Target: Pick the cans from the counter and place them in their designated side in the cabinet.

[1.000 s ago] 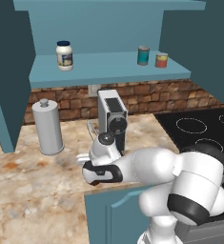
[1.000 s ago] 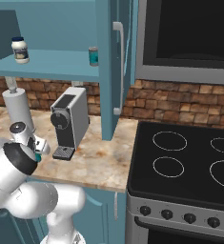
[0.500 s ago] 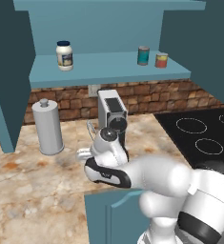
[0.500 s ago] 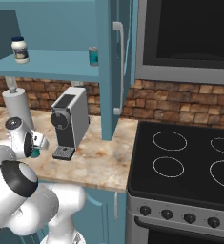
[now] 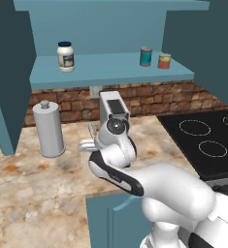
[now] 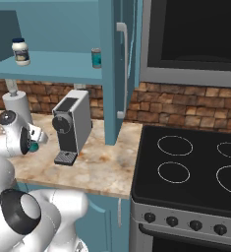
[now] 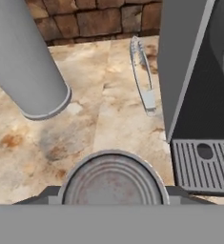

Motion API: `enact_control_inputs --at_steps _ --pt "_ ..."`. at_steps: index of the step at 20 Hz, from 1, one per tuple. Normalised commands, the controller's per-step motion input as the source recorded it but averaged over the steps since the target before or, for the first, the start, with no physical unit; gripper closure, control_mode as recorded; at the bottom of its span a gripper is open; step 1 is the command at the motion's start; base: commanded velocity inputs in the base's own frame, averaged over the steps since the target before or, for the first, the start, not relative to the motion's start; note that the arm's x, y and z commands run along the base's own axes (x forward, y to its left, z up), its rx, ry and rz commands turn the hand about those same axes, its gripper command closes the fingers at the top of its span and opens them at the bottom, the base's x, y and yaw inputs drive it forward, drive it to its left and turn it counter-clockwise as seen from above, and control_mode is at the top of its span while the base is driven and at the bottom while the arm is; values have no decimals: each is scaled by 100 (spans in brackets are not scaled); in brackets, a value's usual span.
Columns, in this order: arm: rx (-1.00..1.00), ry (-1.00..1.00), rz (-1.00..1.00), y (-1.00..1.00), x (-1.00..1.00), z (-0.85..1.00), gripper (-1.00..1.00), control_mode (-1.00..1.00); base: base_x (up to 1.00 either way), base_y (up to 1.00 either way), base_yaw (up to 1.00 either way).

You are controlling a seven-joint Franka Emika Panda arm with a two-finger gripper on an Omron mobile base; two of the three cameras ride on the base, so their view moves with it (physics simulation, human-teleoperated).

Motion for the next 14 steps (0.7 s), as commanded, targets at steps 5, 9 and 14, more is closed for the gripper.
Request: enact_control_inputs --at_steps 5,9,14 --pt "0 -3 0 -4 -4 68 100 -100 0 0 0" --pt "0 -5 0 -8 -4 63 100 -100 0 0 0" --pt "0 -7 0 -8 0 52 100 -100 0 0 0"
